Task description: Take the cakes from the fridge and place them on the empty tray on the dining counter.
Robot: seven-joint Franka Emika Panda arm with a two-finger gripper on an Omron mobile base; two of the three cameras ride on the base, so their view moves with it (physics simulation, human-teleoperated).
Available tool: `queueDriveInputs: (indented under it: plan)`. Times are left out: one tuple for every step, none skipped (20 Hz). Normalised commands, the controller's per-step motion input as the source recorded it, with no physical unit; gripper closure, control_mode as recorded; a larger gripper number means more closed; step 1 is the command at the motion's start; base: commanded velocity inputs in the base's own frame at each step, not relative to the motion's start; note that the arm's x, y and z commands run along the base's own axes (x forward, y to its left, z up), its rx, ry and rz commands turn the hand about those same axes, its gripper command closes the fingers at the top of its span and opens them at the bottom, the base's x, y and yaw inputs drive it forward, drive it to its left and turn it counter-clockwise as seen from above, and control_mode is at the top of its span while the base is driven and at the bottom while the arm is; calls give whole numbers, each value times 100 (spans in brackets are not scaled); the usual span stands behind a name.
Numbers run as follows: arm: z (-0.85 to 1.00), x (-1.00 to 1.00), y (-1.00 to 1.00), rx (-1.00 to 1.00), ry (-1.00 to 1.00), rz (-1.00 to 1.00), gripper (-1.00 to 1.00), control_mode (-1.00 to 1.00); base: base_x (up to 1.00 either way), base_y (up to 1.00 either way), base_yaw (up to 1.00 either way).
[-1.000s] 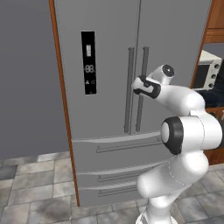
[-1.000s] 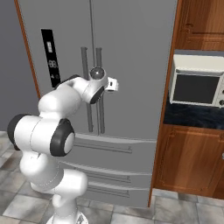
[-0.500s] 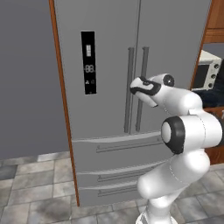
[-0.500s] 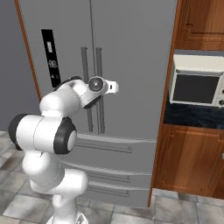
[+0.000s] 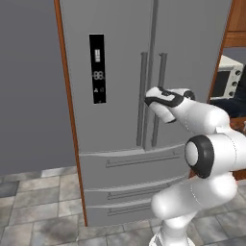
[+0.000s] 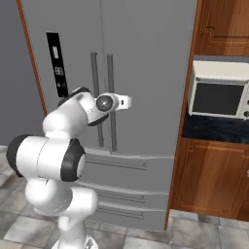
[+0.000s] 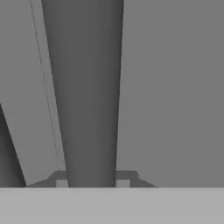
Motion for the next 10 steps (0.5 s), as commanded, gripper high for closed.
queueDriveInputs:
  plan:
    - [0,-100,-28,0,5,-5,100,-100,0,0,0]
    - [0,-100,-32,0,8,-5,100,-100,0,0,0]
    - [0,-100,-38,0,8,-3,100,-100,0,0,0]
    - [0,-100,-51,0,5,-1,100,-100,0,0,0]
    - [0,-91,-61,0,4,-1,100,-100,0,0,0]
    - [0,-86,-71,0,9,-1,100,-100,0,0,0]
    - [0,-86,-75,0,9,-1,100,-100,0,0,0]
    - [0,-84,-81,0,10,0,100,-100,0,0,0]
    - [0,-77,-86,0,11,0,100,-100,0,0,0]
    - [0,-71,-91,0,13,0,100,-100,0,0,0]
